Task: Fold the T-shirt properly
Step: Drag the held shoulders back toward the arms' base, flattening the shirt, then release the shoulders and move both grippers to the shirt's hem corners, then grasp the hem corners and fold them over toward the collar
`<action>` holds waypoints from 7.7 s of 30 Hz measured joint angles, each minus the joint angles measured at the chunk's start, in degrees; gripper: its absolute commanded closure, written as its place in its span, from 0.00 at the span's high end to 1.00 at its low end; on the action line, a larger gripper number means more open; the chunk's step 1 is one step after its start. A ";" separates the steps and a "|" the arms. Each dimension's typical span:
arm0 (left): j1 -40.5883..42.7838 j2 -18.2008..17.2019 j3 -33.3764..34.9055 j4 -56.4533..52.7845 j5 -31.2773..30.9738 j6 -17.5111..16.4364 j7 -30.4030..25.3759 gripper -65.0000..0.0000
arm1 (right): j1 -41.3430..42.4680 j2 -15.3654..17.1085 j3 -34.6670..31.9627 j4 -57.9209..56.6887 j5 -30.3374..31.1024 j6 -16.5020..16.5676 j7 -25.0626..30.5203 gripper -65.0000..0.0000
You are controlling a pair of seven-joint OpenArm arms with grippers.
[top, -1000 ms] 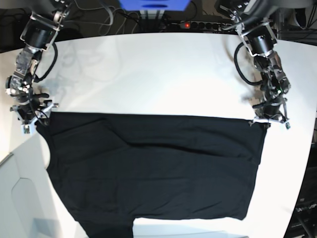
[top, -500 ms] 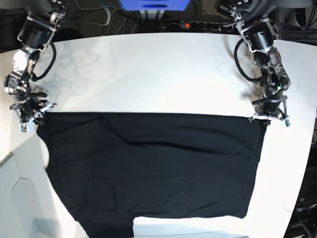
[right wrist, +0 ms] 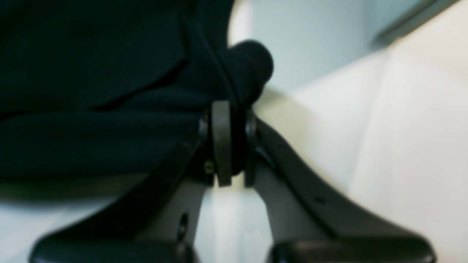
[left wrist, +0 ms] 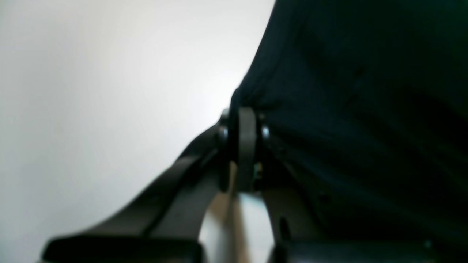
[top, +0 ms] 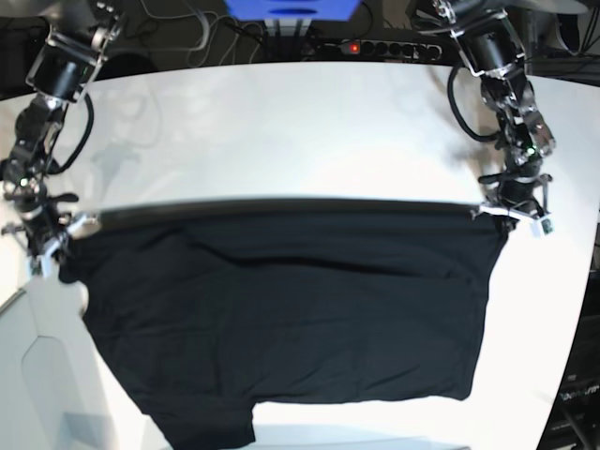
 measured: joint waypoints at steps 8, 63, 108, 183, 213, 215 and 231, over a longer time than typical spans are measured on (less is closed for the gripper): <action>-8.20 -0.35 -0.04 3.34 0.04 0.46 7.58 0.00 | 8.35 1.44 -4.39 0.04 -0.44 0.04 -0.07 0.00; 26.51 6.25 -10.05 19.54 0.07 0.24 10.03 0.00 | -37.64 -2.95 0.59 22.12 0.42 0.04 -3.10 0.00; 31.32 6.69 -10.43 28.57 0.24 0.72 10.10 0.44 | -37.64 -9.92 11.47 27.67 0.11 0.09 -3.98 0.49; -32.57 -9.75 24.79 -49.77 0.72 1.33 -17.92 0.59 | 26.86 -2.12 -13.18 -53.11 -6.34 -9.05 27.54 0.00; -13.70 -6.12 9.92 -6.27 0.81 1.20 4.46 0.00 | 6.49 -3.54 -13.31 -7.63 5.53 -9.03 12.68 0.00; -9.44 -5.70 7.93 -0.52 -0.15 0.46 5.01 0.00 | 2.73 -3.91 -12.44 -1.60 6.49 -8.79 10.86 0.00; 9.20 1.49 -2.62 10.05 0.24 0.42 5.95 0.00 | -17.77 -3.85 -4.24 10.88 7.04 -1.16 9.44 0.00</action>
